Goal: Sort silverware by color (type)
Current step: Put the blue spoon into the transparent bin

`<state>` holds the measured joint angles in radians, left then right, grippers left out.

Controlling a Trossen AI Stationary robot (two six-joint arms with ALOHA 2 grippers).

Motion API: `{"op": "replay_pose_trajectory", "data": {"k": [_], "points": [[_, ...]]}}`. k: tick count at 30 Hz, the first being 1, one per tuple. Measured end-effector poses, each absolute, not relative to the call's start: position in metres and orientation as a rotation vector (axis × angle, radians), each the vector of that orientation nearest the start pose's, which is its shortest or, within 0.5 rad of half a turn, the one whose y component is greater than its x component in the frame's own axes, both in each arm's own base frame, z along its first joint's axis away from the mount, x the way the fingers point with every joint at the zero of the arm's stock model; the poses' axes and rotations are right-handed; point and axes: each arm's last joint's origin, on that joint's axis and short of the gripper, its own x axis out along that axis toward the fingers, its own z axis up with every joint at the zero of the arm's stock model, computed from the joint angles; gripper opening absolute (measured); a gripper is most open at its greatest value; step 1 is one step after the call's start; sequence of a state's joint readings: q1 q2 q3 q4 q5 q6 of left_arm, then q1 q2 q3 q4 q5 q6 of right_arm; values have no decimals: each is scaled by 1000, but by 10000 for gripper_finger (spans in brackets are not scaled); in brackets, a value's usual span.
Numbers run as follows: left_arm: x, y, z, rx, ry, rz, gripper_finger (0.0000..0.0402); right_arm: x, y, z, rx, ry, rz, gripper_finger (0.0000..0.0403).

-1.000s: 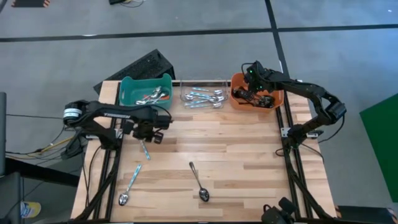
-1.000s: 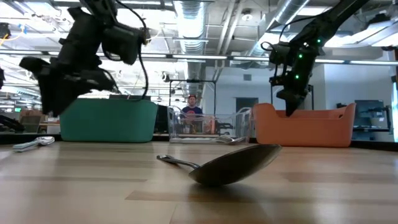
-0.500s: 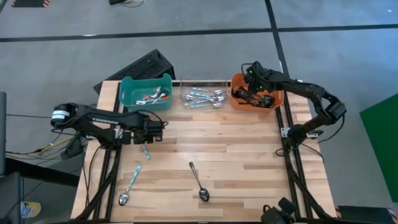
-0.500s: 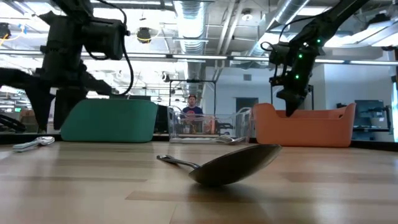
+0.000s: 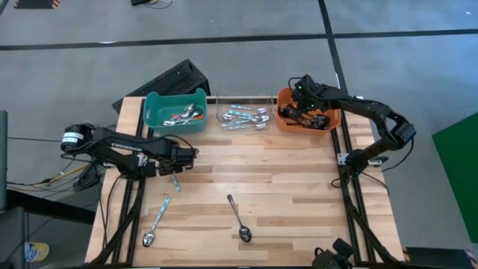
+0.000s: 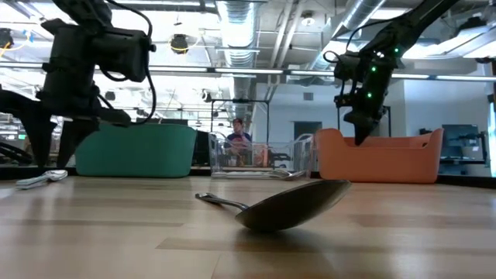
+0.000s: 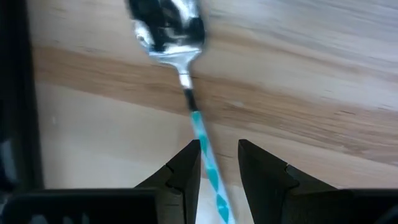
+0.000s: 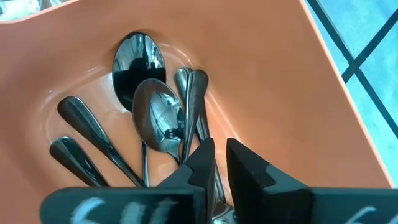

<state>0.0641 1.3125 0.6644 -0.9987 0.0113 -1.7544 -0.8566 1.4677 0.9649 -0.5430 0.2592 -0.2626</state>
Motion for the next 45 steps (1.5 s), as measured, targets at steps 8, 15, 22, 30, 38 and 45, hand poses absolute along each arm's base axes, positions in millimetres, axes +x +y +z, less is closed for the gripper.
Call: {"op": "replay_pose_trajectory", "data": {"k": [8, 15, 22, 30, 38, 45], "points": [[173, 10, 163, -1368, 1142, 1513, 96, 180, -220, 218, 103, 1172, -852, 64], [174, 10, 163, -1381, 1128, 1509, 96, 180, -220, 218, 103, 1173, -852, 64], [172, 10, 163, -1376, 1135, 1539, 96, 180, -220, 218, 103, 1173, -852, 64], [171, 10, 156, -1373, 1108, 1529, 96, 180, -220, 218, 103, 1172, -852, 64], [164, 8, 133, -1473, 1066, 1496, 96, 180, -220, 218, 104, 1172, -851, 64], [161, 8, 132, -1442, 1084, 1499, 79, 181, -220, 218, 104, 1171, -851, 64]]}}
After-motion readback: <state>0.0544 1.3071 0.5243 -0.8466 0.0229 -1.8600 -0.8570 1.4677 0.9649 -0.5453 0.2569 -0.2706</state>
